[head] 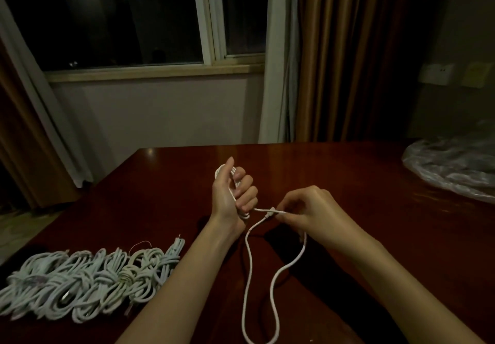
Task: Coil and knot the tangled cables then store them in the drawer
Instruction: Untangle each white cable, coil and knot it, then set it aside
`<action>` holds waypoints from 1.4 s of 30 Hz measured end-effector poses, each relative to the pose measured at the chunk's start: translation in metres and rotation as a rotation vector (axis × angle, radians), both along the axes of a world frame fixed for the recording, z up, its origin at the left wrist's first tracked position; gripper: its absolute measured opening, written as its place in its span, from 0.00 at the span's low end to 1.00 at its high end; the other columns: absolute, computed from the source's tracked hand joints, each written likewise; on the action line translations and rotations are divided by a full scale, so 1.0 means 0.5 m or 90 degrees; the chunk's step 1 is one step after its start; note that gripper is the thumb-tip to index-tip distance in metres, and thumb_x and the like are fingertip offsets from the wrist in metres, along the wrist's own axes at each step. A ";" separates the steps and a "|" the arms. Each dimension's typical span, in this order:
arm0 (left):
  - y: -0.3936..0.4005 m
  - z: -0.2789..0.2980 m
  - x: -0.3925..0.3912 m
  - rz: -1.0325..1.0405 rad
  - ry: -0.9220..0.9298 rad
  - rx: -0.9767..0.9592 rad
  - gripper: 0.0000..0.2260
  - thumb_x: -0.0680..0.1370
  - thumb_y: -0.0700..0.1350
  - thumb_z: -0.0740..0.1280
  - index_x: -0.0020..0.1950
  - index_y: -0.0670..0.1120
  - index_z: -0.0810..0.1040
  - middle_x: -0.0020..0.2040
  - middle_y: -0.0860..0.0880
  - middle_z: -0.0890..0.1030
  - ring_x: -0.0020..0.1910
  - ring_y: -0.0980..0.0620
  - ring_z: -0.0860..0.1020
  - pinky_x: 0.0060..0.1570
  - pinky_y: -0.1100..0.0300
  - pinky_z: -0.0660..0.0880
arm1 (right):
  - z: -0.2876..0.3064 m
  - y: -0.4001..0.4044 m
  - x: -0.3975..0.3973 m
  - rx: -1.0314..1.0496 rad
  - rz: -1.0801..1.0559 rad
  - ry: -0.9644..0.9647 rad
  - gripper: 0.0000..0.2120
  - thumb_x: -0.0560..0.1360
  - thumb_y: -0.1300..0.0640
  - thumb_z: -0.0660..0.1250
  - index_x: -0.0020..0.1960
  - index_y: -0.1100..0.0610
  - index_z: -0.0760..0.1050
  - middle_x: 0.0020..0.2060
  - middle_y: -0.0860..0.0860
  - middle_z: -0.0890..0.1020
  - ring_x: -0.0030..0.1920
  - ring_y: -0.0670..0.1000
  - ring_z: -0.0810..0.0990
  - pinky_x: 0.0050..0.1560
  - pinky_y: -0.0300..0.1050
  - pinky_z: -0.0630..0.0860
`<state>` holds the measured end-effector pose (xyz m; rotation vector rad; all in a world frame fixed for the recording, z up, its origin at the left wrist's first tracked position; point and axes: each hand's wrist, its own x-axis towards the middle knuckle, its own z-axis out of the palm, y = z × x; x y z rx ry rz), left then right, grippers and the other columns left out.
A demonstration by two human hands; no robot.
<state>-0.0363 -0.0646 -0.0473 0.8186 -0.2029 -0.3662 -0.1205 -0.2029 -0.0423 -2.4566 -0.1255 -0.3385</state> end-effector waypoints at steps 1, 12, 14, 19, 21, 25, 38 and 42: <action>0.003 0.000 0.002 0.019 -0.011 0.018 0.20 0.82 0.53 0.57 0.32 0.47 0.65 0.21 0.54 0.60 0.15 0.59 0.58 0.13 0.68 0.56 | 0.003 0.002 -0.003 0.010 0.021 -0.007 0.00 0.75 0.53 0.70 0.45 0.49 0.80 0.37 0.43 0.80 0.36 0.37 0.79 0.35 0.31 0.73; -0.036 -0.020 -0.015 0.017 -0.242 0.296 0.21 0.83 0.51 0.56 0.31 0.47 0.65 0.23 0.50 0.66 0.22 0.54 0.64 0.27 0.61 0.62 | 0.010 0.023 -0.016 0.020 0.137 -0.046 0.04 0.74 0.56 0.71 0.48 0.52 0.82 0.37 0.41 0.81 0.40 0.38 0.81 0.40 0.31 0.76; -0.033 -0.019 -0.021 -0.012 -0.270 0.351 0.21 0.82 0.56 0.57 0.32 0.48 0.67 0.27 0.47 0.68 0.27 0.51 0.67 0.34 0.57 0.66 | 0.012 0.024 -0.019 0.049 0.126 -0.055 0.02 0.74 0.57 0.71 0.47 0.53 0.82 0.37 0.44 0.82 0.38 0.39 0.82 0.40 0.34 0.78; -0.027 -0.019 -0.035 -0.111 -0.341 0.505 0.28 0.81 0.62 0.53 0.27 0.46 0.68 0.24 0.50 0.72 0.25 0.53 0.72 0.30 0.63 0.69 | 0.019 0.016 -0.018 0.134 0.081 0.000 0.08 0.72 0.58 0.74 0.40 0.51 0.74 0.30 0.47 0.82 0.30 0.42 0.82 0.34 0.34 0.76; -0.024 -0.018 -0.030 -0.137 -0.344 0.505 0.29 0.80 0.65 0.53 0.28 0.45 0.69 0.25 0.48 0.72 0.24 0.52 0.72 0.27 0.64 0.67 | 0.022 0.009 -0.016 0.198 0.123 0.078 0.05 0.73 0.60 0.72 0.41 0.56 0.76 0.29 0.49 0.82 0.29 0.45 0.81 0.37 0.37 0.78; -0.018 -0.015 -0.023 -0.117 -0.317 0.465 0.25 0.76 0.65 0.57 0.30 0.46 0.69 0.24 0.49 0.70 0.20 0.54 0.67 0.21 0.66 0.62 | 0.032 -0.012 -0.016 0.360 0.167 0.138 0.07 0.74 0.64 0.69 0.51 0.63 0.77 0.36 0.53 0.85 0.37 0.50 0.85 0.43 0.39 0.80; -0.011 -0.011 -0.028 -0.204 -0.284 0.477 0.24 0.73 0.67 0.56 0.39 0.47 0.76 0.26 0.54 0.71 0.20 0.59 0.64 0.19 0.69 0.58 | 0.035 -0.023 -0.014 0.305 0.084 0.005 0.04 0.72 0.58 0.73 0.45 0.58 0.80 0.36 0.50 0.84 0.35 0.43 0.82 0.36 0.32 0.74; -0.008 -0.007 -0.026 -0.226 -0.257 0.476 0.25 0.68 0.70 0.57 0.36 0.48 0.69 0.25 0.53 0.66 0.19 0.57 0.61 0.19 0.67 0.55 | 0.042 -0.047 -0.017 0.266 0.080 0.001 0.02 0.71 0.57 0.72 0.43 0.54 0.82 0.36 0.45 0.84 0.38 0.38 0.81 0.39 0.29 0.73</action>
